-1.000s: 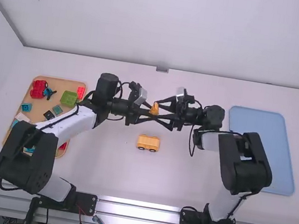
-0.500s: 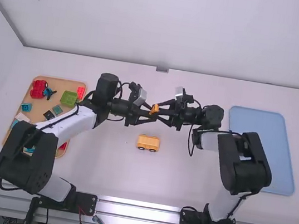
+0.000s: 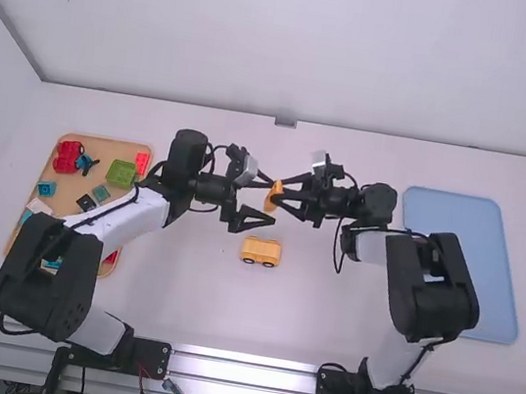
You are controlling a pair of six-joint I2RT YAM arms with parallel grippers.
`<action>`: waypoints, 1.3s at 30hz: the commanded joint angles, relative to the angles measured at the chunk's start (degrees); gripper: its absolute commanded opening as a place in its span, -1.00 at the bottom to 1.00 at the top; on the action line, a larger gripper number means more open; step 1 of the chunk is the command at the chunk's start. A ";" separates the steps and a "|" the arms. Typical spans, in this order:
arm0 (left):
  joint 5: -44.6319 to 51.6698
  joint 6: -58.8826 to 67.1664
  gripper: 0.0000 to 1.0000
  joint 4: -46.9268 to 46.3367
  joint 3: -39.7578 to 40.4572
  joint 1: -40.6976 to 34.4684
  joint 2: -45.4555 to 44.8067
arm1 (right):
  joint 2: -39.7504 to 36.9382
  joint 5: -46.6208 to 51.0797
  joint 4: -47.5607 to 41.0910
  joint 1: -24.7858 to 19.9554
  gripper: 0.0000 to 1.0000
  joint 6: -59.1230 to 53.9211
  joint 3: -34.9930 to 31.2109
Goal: Assemble lego blocks to make yellow taxi
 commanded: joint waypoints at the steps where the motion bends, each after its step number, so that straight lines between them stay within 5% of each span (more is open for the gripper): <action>1: -11.56 -2.97 0.98 -1.81 -0.72 0.13 -1.44 | 0.48 1.46 0.28 -2.40 -1.00 0.37 1.77; 5: -26.80 -3.54 0.98 -6.60 -0.61 -0.04 -1.42 | 0.04 2.49 -3.85 -5.01 -1.00 -2.40 1.73; 11: -29.92 -4.39 0.98 -7.37 -0.61 1.16 -1.44 | -3.61 8.96 -24.72 -7.06 -1.00 -15.56 1.73; 16: -30.34 -4.31 0.97 -7.26 -0.61 0.87 -1.42 | -12.09 24.55 -53.42 -6.01 -1.00 -32.06 2.36; 20: -30.32 -4.35 0.98 -5.73 -0.63 1.42 -1.44 | -20.46 44.76 -85.33 -1.88 -1.00 -47.36 8.44; 28: -30.32 -1.53 0.98 -8.33 1.38 1.73 -1.44 | -20.68 69.05 -124.48 5.57 -1.00 -67.38 22.05; 39: -30.10 7.67 0.97 -17.49 5.01 7.26 -1.44 | -6.21 75.54 -137.44 9.99 -1.00 -87.19 24.74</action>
